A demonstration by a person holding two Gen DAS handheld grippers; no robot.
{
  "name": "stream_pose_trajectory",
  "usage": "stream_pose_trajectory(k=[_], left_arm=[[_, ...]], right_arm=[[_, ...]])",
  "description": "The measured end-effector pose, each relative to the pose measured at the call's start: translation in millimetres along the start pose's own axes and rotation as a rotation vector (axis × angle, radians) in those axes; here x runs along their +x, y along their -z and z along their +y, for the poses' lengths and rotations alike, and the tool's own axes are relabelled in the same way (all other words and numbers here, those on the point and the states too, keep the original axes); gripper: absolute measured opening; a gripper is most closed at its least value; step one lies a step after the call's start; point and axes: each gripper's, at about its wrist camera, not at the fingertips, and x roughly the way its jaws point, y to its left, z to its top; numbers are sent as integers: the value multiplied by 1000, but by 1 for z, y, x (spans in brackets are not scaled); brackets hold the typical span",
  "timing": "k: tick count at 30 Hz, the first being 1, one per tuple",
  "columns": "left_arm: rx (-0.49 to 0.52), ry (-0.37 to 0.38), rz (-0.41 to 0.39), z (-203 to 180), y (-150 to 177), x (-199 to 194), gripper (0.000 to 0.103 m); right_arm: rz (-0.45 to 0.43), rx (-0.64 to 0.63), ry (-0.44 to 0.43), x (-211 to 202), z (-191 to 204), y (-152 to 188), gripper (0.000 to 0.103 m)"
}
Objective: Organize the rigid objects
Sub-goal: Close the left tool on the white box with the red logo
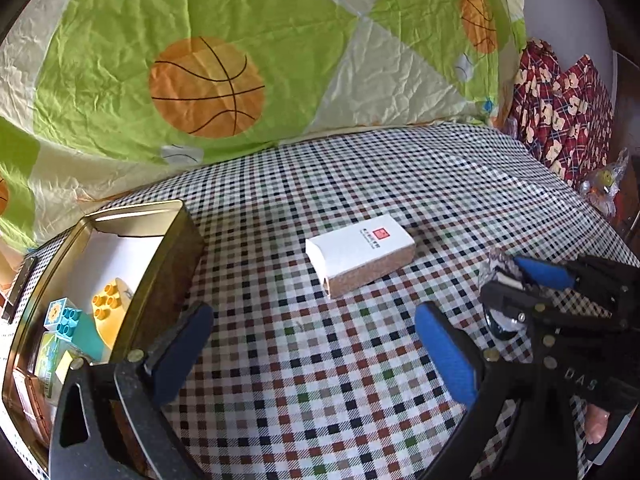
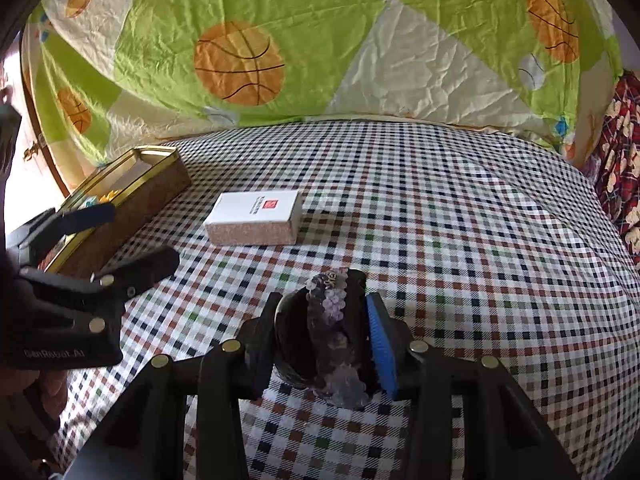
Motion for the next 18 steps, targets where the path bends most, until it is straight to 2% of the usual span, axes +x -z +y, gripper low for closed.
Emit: stream_pose_trajectory(k=[9,18], left_arm=[[-33,32,21,-17,-17,32,102],[-31,41,70,-34,-26,59,102]], right_arm=[[-48,78,173,12,-28,-21,44],[-51,110,174,10,-36,-22,44]])
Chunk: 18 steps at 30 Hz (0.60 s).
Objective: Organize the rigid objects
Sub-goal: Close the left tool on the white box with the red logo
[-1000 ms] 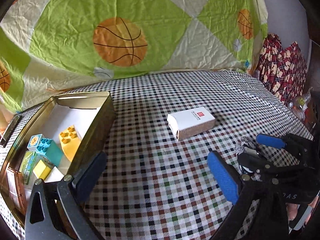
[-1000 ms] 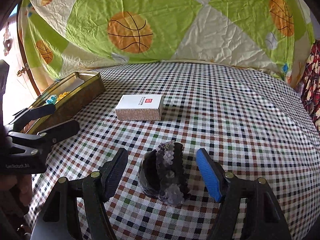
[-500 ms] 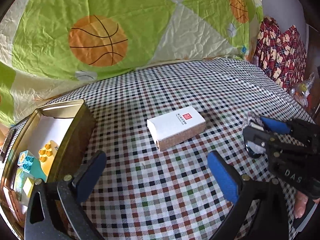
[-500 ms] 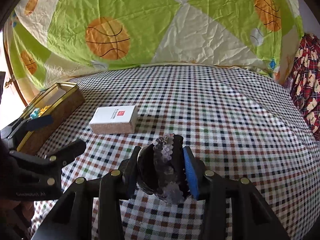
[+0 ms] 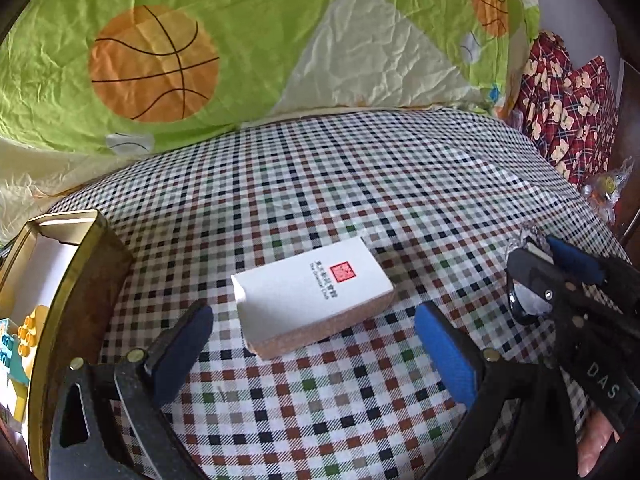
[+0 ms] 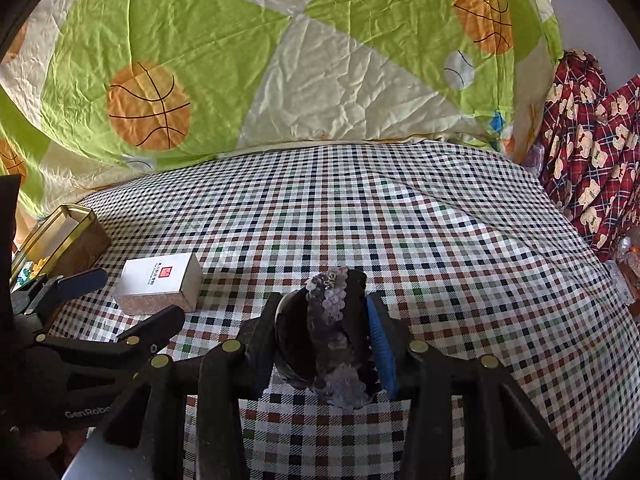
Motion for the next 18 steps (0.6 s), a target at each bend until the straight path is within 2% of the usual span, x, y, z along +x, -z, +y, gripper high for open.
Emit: stream_pose_trajectory(k=[6,11,13,18], left_arm=[[5,0,19,-3,-7,9,102],[-22,36,42,2,-8,16,102],[-37,45,56,5,-8,18,99],[-66,88,77,10,-7,22,91]], right_arm=[[49,30,-9,11,-5,0,44],[108,33,-40,22,-6,-1,46],[138,18,-39,28,-4,-2,48],[134,13,-36,28,-3,-1,48]])
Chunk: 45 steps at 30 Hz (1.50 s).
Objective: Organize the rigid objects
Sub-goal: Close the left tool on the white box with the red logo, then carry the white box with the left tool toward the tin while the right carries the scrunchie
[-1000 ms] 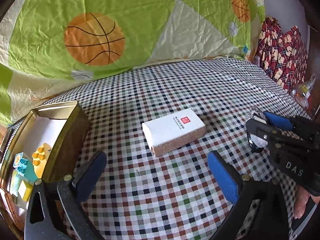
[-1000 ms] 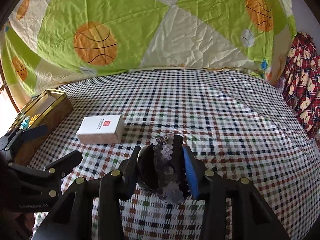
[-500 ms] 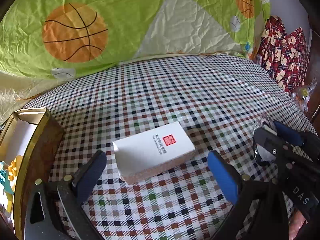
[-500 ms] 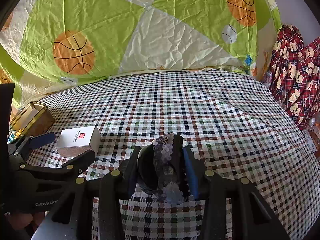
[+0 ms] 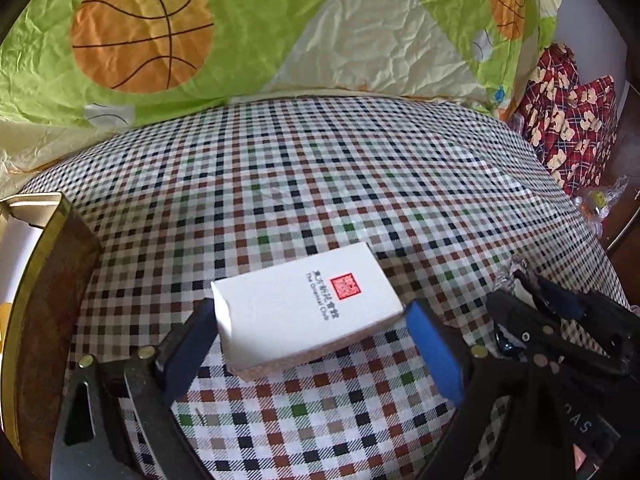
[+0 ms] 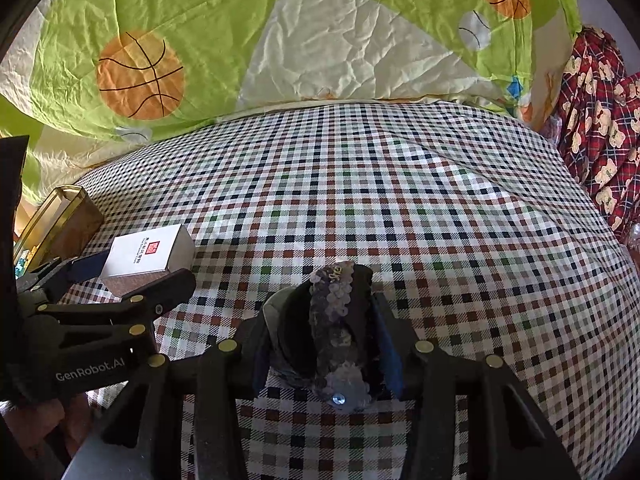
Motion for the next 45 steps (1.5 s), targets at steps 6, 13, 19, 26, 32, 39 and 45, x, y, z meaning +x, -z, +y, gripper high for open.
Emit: stream_pose_trajectory(k=[6,13,19,26,32,39,45], left_arm=[[2,10,-11,0,1,-3,84],[-17,0,-50,8,6,-15,84],[-54,-12,-87,22,10,-27,84],[-33,-83,-176,24,19,-48,84],[-21,-119,-227,30,30,-65,84],[-45,-126,-257,43,43,-79,84],[-38,-147,-294,44,52,-92,84]], right_arm=[[-25,-8,15,-4,3,1,46],[-79,6,14,-14,0,3,45],[-114,-10,-3,-21,3,4,45],[-183,-59,-21,-34,13,8,45],[-219,-65,-8,-42,21,13,45],[-260,-95,-8,-50,39,21,45],[-278,-98,-17,-54,47,25,45]])
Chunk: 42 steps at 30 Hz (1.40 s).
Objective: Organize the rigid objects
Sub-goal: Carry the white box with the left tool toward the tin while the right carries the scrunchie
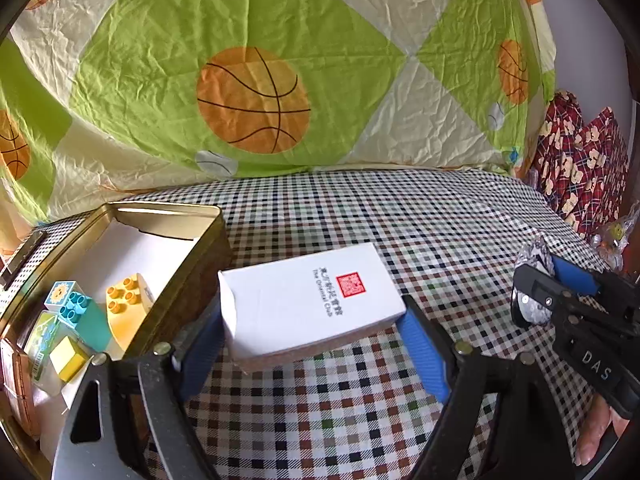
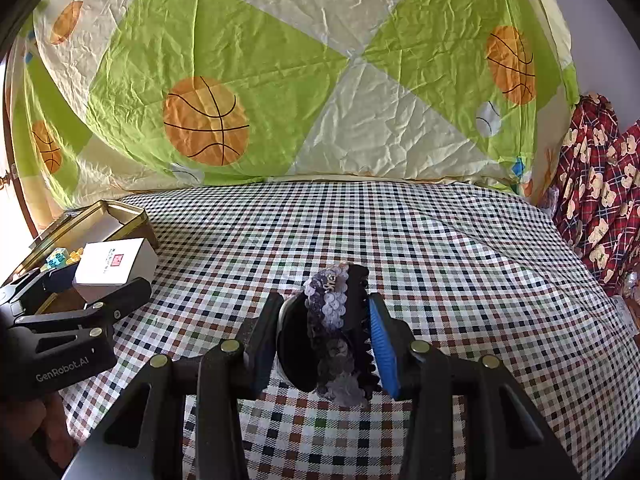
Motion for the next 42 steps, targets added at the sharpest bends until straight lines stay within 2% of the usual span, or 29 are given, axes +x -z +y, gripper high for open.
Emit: stream_pose_trajectory(k=[18,42], left_arm=[[-33,-45,-133,22,13,-39,84],[-60,-78,-209,49,27,-66,84]], right_arm=[[-84,11,-27,-20,20,4,45],[-143,-16,-70,-34,47,8,45]])
